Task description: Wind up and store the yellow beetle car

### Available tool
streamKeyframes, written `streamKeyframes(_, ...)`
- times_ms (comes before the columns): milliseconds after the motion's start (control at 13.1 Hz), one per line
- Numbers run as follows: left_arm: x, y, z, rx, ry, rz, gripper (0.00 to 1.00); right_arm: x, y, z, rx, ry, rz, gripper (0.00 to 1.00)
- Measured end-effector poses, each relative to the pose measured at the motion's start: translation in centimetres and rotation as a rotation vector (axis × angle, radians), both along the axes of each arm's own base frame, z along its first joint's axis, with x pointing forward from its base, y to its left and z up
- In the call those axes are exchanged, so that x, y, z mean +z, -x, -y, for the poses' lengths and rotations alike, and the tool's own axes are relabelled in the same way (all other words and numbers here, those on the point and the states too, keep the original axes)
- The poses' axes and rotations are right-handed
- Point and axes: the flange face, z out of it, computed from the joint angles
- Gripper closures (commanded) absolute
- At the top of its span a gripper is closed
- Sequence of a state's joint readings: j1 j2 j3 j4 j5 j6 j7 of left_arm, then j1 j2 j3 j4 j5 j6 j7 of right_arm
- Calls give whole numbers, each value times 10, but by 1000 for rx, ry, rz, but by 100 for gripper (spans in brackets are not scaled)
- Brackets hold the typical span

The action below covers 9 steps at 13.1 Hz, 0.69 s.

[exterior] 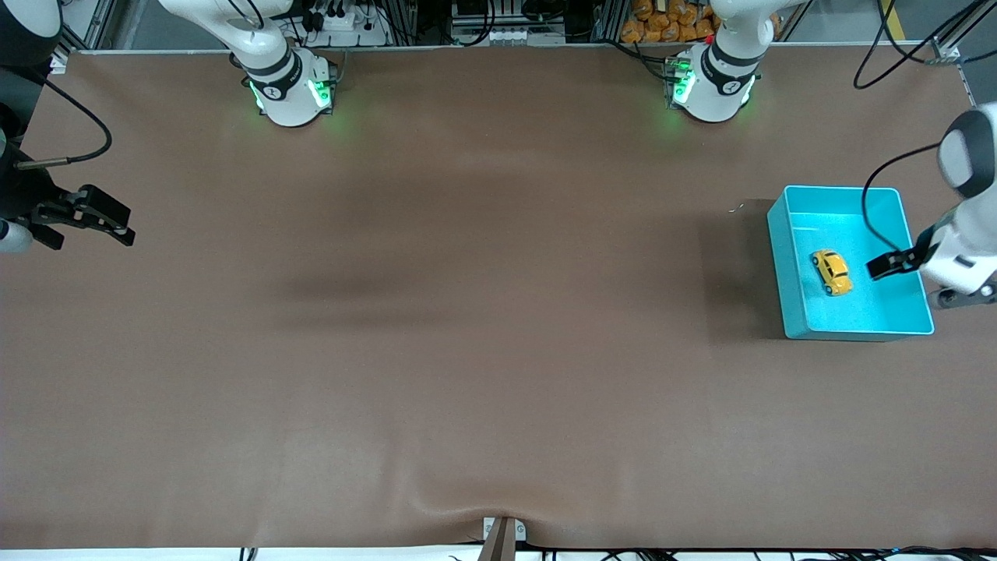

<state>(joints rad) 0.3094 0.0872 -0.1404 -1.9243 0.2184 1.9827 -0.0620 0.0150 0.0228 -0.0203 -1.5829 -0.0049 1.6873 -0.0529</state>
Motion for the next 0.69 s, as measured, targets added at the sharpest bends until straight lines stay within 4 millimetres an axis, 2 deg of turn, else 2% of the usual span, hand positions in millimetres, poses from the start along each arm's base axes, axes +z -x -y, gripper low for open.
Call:
streamKeyframes(229, 92, 3, 43, -12, 47, -24, 0, -2, 3, 5, -10, 0, -25, 0)
streamKeyframes(305, 116, 6, 61, -33, 49, -37, 0, -3, 3, 6, -12, 0, -32, 0)
streamKeyframes(458, 150, 9, 98, -87, 50, -40, 0, -5, 4, 8, -15, 0, -42, 0)
streamKeyframes(687, 178, 17, 147, -167, 54, -2, 0, -7, 6, 12, -23, -1, -61, 0)
